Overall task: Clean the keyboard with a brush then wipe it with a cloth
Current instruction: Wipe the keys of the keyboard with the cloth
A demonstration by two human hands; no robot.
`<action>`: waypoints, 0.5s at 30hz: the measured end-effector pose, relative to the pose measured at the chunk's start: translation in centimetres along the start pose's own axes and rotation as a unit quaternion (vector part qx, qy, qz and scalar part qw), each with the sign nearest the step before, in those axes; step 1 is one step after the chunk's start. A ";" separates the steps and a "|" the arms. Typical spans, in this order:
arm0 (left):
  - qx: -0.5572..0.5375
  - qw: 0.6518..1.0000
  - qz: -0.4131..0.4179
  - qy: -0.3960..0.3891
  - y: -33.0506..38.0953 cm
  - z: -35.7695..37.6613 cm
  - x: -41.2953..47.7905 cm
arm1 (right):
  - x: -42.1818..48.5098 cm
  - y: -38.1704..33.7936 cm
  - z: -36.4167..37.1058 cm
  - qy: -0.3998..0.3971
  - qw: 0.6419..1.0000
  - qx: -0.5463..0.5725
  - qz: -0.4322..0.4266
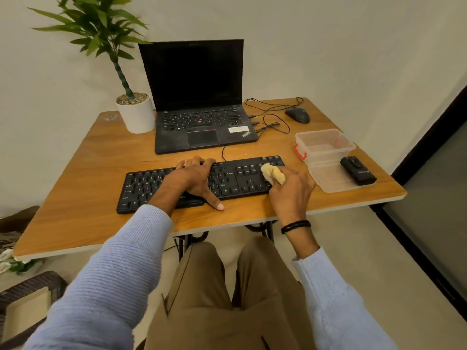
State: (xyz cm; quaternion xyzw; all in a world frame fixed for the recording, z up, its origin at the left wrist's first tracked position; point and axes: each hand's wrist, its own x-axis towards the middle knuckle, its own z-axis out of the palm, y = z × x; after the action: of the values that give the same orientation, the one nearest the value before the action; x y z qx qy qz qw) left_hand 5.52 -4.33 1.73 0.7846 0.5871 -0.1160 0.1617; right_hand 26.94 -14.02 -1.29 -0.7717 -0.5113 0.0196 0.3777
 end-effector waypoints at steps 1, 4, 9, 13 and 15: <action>0.000 1.000 -0.001 -0.001 0.1 0.0 -0.1 | -0.2 -0.4 0.2 0.000 1.000 -0.014 0.011; 0.002 1.000 -0.002 -0.001 0.2 -0.1 -0.1 | -0.9 -2.1 1.1 -0.022 0.998 -0.054 -0.005; 0.003 1.000 -0.005 -0.006 0.1 0.0 0.2 | -2.8 -2.6 2.6 -0.151 0.974 -0.114 -0.121; -0.001 1.000 -0.001 -0.006 -0.1 0.2 0.1 | -0.6 -1.7 0.6 -0.148 0.984 -0.053 -0.085; 0.001 1.000 0.003 -0.001 -0.1 0.1 0.0 | -0.3 -2.1 0.4 -0.101 0.990 -0.057 -0.077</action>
State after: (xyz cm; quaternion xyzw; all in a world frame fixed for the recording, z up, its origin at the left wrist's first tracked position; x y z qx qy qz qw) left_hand 5.39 -4.30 1.57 0.7863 0.5846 -0.1169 0.1621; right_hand 25.06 -13.65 -0.42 -0.7443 -0.6050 0.0390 0.2800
